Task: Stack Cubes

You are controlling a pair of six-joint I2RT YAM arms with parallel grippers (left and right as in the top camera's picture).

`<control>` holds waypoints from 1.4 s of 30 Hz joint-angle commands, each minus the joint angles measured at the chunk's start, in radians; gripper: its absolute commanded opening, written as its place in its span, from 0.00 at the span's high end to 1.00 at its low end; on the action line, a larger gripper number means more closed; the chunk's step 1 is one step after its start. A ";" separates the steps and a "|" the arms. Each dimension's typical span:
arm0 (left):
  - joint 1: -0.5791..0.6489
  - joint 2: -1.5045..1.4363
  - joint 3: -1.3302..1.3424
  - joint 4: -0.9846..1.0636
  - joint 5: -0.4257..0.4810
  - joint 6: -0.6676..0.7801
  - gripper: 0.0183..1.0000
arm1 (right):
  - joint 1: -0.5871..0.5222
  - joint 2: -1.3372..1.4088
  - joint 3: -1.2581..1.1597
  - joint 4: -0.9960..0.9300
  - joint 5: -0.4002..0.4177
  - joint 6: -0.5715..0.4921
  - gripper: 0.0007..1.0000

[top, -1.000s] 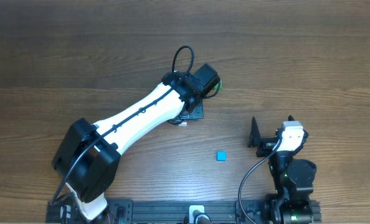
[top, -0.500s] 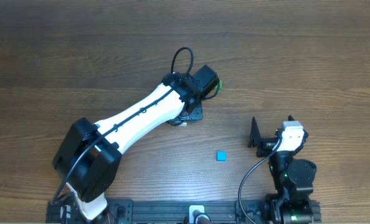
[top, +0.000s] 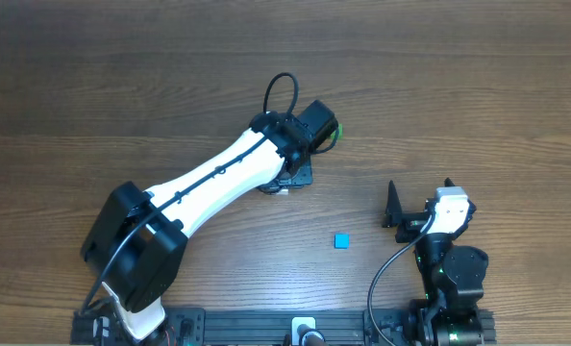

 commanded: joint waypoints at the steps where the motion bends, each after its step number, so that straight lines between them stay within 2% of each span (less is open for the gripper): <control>1: 0.018 0.019 -0.010 -0.001 -0.016 -0.015 0.98 | -0.006 -0.006 -0.006 -0.002 0.000 0.002 0.01; 13: 0.017 0.051 -0.009 0.007 -0.014 -0.019 0.97 | -0.006 -0.006 -0.006 -0.002 0.000 0.002 0.01; 26: 0.017 0.050 -0.009 0.007 -0.014 -0.019 0.92 | -0.006 -0.006 -0.006 -0.002 0.000 0.002 0.01; 42: 0.008 0.024 -0.009 0.027 -0.019 -0.019 0.94 | -0.006 -0.006 -0.006 -0.002 0.000 0.002 0.01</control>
